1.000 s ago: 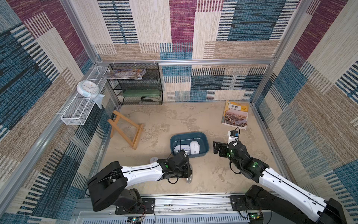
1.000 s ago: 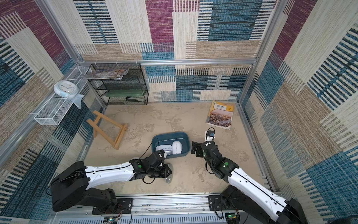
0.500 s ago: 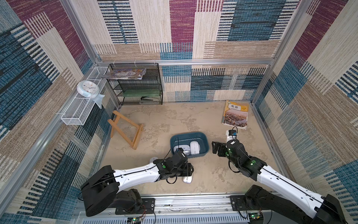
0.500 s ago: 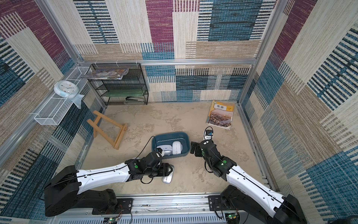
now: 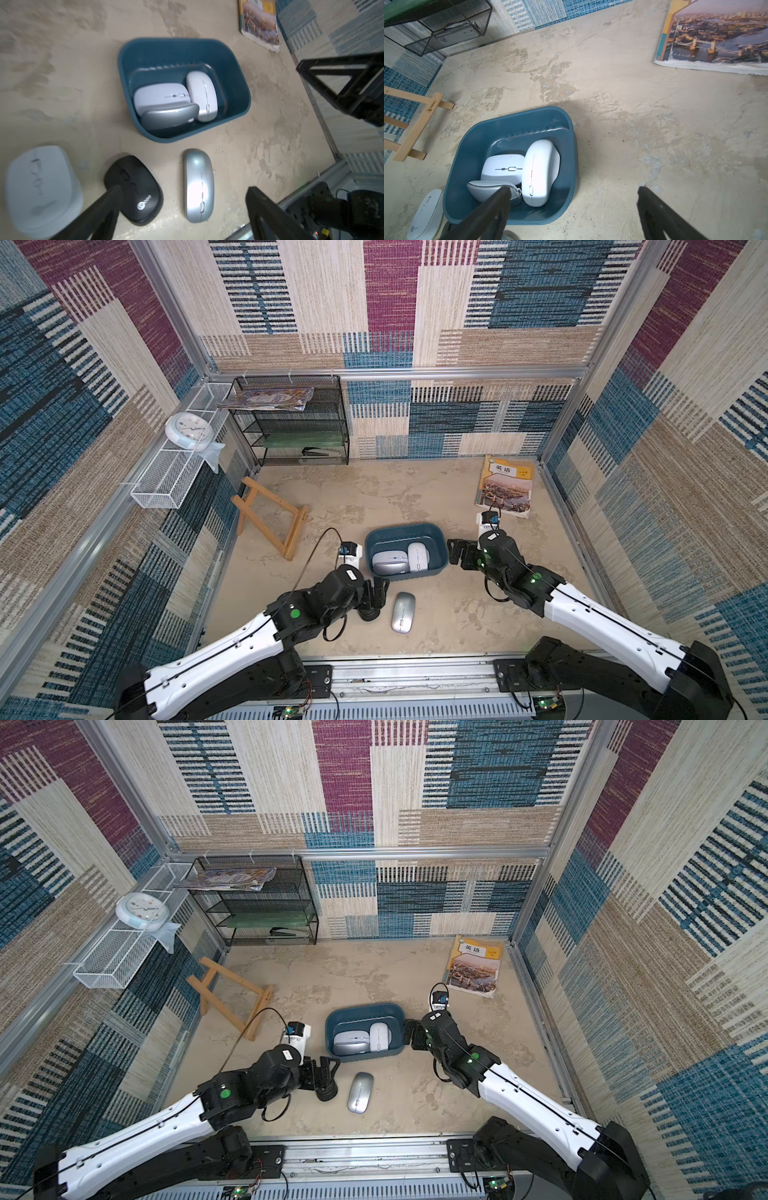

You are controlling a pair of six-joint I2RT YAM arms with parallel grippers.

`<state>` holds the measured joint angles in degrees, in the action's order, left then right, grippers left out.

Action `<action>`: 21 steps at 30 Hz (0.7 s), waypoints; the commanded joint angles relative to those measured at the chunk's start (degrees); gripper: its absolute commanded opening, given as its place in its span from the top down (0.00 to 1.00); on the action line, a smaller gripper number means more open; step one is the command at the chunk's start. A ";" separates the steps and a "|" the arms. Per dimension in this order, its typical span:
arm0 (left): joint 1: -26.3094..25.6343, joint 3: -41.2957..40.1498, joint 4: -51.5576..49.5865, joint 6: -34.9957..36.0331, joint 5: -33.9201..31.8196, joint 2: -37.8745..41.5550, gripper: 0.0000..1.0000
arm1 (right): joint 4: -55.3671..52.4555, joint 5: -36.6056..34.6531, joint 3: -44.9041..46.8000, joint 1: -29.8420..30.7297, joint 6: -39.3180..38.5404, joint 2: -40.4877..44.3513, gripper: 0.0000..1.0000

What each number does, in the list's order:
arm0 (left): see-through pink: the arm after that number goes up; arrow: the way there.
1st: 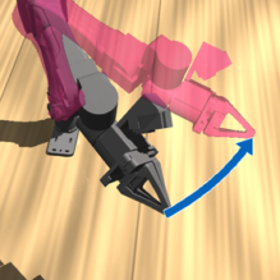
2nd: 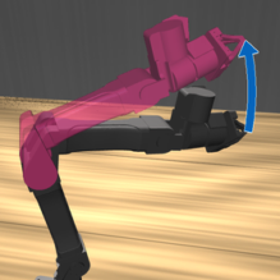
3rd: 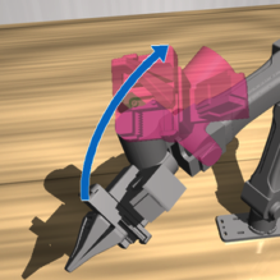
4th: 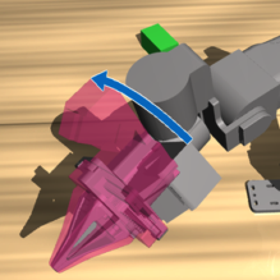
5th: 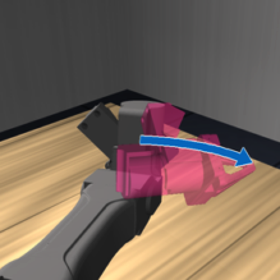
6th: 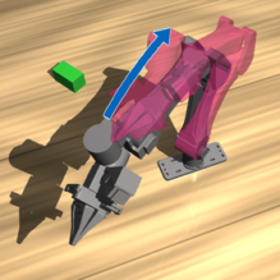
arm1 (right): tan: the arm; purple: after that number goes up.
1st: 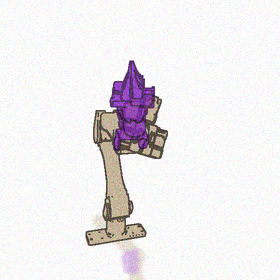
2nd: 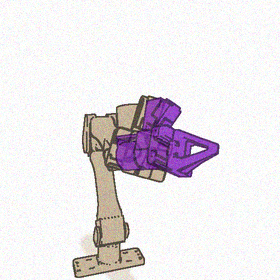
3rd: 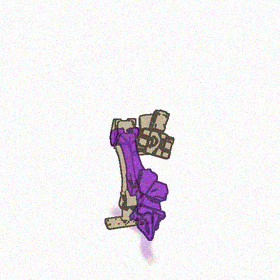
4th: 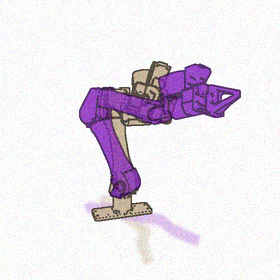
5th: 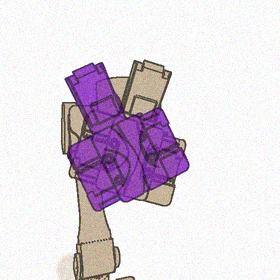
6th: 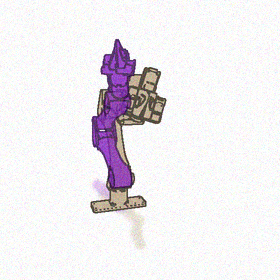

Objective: Take out the mouse from the storage box
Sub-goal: Place the mouse at the center of the board, then pick up the mouse from the storage box.

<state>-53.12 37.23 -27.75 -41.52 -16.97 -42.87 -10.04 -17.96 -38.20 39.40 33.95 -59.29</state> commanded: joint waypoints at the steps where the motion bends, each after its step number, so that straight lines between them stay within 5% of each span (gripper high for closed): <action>1: 0.90 -0.57 -6.81 5.17 -14.20 7.19 0.01 | -0.68 3.09 -3.22 0.15 -1.14 -4.45 0.01; 12: 1.28 -10.08 -2.25 10.36 -33.73 18.08 0.01 | -7.28 12.17 -17.85 2.00 -4.08 -24.74 0.02; 21: 1.27 -13.09 -1.59 9.51 -35.32 21.68 0.01 | -10.15 11.15 -24.72 4.02 -5.00 -36.92 0.05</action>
<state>-51.83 24.14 -30.09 -32.25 -49.95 -21.74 -18.68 -6.87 -61.23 42.57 29.50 -94.30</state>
